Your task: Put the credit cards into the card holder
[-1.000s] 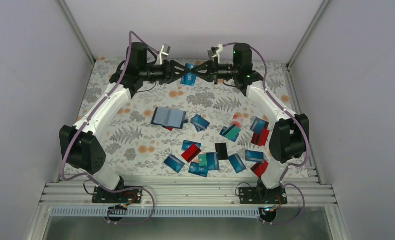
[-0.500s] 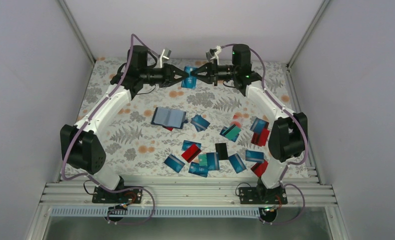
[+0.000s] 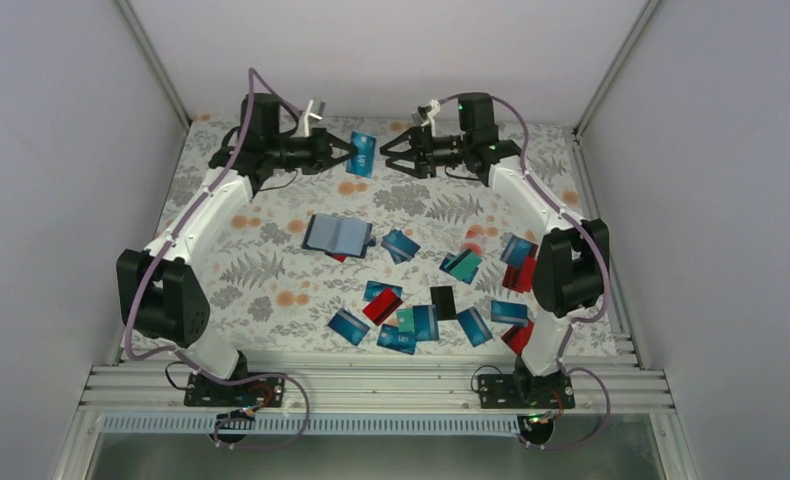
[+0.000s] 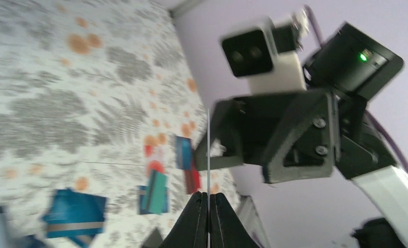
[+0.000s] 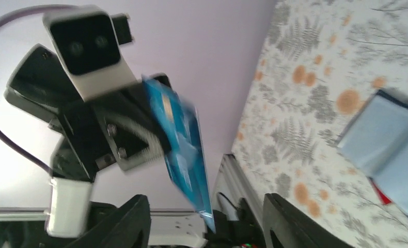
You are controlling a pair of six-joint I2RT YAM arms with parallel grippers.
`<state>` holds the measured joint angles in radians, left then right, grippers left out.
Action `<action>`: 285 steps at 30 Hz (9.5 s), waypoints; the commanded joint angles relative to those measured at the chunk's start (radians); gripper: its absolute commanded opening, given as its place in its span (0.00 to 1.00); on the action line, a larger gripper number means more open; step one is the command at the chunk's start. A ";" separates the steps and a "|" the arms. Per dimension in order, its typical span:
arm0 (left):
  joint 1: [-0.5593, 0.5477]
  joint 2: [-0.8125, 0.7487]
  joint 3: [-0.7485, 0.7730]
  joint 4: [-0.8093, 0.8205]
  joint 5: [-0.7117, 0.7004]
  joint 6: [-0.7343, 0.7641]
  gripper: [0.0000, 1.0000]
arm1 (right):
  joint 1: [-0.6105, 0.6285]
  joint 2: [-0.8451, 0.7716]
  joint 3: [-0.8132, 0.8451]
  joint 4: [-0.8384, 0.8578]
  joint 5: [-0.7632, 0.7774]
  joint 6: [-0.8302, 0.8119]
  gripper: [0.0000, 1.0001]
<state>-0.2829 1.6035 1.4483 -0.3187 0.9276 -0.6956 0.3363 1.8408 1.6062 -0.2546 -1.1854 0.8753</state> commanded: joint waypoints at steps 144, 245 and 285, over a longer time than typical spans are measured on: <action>0.100 0.406 -0.363 0.019 -0.047 0.413 0.02 | 0.189 0.554 0.124 -0.612 0.437 -0.533 0.09; -0.183 0.040 -0.254 -0.475 -0.510 0.428 0.97 | 0.139 0.171 -0.092 -0.601 0.544 -0.538 0.24; -0.583 0.004 -0.641 -0.336 -0.705 0.259 0.89 | 0.405 -0.455 -0.890 -0.338 0.649 -0.123 0.46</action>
<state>-0.8345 1.5936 0.8688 -0.6502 0.1753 -0.4156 0.7082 1.3773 0.7033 -0.6189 -0.5625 0.7235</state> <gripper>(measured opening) 0.893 0.460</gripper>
